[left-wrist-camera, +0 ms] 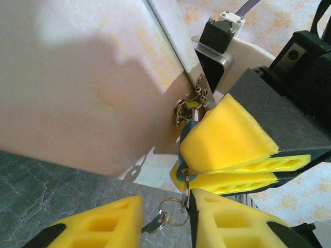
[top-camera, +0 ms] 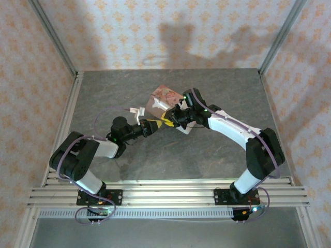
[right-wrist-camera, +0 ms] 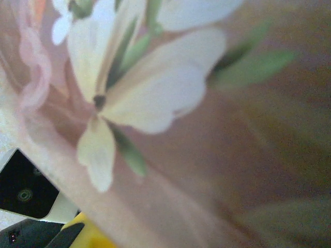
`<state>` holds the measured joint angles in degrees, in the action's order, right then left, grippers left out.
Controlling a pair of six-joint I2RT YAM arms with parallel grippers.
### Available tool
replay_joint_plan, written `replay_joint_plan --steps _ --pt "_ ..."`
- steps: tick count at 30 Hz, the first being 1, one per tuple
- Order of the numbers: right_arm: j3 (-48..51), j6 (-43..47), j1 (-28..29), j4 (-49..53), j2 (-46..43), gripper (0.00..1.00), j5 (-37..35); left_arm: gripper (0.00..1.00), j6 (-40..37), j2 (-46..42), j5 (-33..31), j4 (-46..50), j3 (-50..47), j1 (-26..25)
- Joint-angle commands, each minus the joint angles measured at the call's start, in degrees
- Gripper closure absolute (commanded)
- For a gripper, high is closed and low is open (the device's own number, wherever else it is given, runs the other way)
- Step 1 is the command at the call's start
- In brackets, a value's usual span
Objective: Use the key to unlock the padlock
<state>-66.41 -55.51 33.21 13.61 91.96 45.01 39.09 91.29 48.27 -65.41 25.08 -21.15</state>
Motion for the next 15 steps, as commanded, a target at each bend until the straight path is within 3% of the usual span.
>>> replay_joint_plan --steps 1,8,12,15 --pt "0.75 -1.62 -0.39 -2.70 -0.25 1.00 2.31 0.74 -0.24 0.32 1.56 -3.15 1.50 -0.77" --pt "1.20 -2.15 -0.38 -3.66 -0.10 1.00 2.39 0.76 -0.24 0.77 1.73 -2.80 2.73 -1.25" --pt "1.72 -2.59 -0.34 -4.35 -0.29 1.00 2.39 0.92 -0.32 1.27 1.74 -2.71 3.32 -1.96" --pt "1.82 -2.46 -0.37 -4.28 -0.50 1.00 2.31 0.96 -0.41 1.56 1.31 -2.53 3.31 -2.14"
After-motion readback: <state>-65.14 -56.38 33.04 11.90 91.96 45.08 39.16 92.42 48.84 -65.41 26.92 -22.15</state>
